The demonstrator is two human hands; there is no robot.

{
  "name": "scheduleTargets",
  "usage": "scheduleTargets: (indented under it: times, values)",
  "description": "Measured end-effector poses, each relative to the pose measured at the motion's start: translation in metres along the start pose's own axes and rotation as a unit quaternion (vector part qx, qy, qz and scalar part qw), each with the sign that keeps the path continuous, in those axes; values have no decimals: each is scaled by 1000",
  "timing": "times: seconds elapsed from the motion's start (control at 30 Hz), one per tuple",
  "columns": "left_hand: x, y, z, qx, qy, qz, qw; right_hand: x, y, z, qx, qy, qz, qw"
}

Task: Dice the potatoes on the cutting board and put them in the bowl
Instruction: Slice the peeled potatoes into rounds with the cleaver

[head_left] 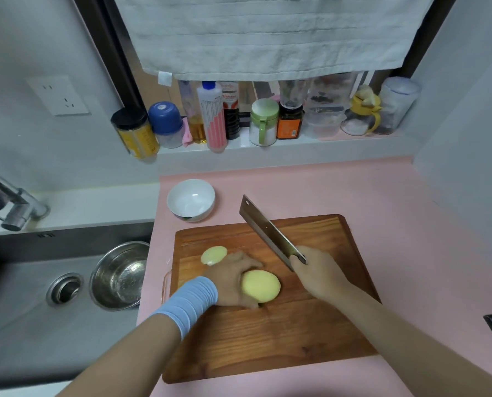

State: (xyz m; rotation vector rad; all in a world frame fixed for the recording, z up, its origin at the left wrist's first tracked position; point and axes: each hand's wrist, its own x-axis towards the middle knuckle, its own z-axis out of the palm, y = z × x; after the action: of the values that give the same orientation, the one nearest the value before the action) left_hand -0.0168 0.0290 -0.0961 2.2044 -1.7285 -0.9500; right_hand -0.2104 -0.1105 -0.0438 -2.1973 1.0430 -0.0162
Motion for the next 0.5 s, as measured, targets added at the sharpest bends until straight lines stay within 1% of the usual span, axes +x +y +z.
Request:
scheduleTargets:
  times: [0.07, 0.13, 0.23, 0.3, 0.37, 0.4, 0.5]
  values:
    - [7, 7, 11, 62, -7, 16, 998, -5, 5, -3, 5, 2, 7, 1000]
    - [11, 9, 17, 77, 13, 17, 997, -11, 12, -5, 6, 1, 11, 1000]
    - [14, 11, 21, 43, 41, -10, 998, -17, 21, -9, 16, 6, 15, 1000]
    - [18, 15, 24, 4, 84, -57, 995, -19, 26, -11, 24, 8, 24, 999]
    - [24, 20, 24, -12, 124, -87, 988, -20, 31, -14, 27, 9, 31, 999]
    - [26, 21, 22, -10, 132, -94, 987, -21, 32, -14, 24, 9, 31, 999]
    - [30, 27, 16, 10, 109, -109, 988, -22, 39, -15, 15, 5, 35, 999]
